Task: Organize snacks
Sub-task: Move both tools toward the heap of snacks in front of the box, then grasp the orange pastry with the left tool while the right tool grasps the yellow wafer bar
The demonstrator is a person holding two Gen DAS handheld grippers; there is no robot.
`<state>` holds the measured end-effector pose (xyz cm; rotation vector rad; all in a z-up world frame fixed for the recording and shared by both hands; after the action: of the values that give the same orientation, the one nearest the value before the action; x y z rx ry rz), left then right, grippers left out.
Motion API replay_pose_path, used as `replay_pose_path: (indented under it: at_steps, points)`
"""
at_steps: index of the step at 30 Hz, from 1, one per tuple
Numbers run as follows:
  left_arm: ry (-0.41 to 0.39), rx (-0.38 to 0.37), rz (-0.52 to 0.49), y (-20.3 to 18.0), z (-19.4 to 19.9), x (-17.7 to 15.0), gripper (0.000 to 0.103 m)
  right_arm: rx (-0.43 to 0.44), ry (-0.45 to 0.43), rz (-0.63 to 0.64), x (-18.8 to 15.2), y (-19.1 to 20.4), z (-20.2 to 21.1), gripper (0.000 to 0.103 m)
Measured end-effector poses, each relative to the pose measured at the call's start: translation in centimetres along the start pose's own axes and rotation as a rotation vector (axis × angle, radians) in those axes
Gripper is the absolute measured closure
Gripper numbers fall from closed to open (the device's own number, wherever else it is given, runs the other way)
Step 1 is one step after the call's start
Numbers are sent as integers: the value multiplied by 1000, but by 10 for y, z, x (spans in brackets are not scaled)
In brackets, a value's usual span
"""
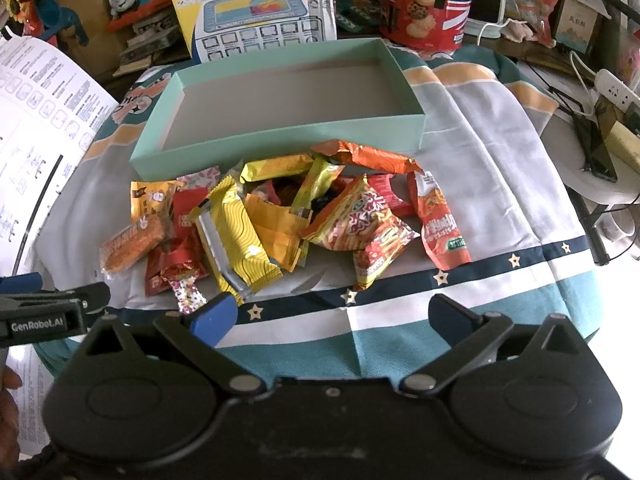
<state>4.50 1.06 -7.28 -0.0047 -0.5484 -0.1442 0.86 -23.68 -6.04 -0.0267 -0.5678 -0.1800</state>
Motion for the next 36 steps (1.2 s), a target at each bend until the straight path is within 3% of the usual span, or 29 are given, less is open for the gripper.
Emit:
replay_pose_path:
  at_steps: [9,13,24,27,31,36]
  points:
    - [26,-10,36,8,-12,0,0,14,8,6,-1,1,-7,0]
    - [7,0,25,17,-23,7,0,87,-17,36,3,8,-13,0]
    - [1,-43,-134,23,-66,15,0,123,-20,187,18,48,-47,0]
    - [-26,-51,-168,25,-72,23,3,127,-33,217,27,63,-58,13]
    - [-15,-80,-211,23,-84,31,20,118,-42,296,31,86,-71,27]
    - [8,-130,-293,11,-101,30,24,90,-18,366,28,108,-91,28]
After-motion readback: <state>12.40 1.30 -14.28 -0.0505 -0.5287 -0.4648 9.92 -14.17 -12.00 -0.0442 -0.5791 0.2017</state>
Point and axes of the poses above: each gripper's, at about its wrist camera, not at the fingertips, and z roughly against the way its jaws point, y to its left, x to its top, the point moved 9 cm from there along -z, roughly the way its jaws point, and after that the axes turned 1 degree about z, right-handed, at the moved point
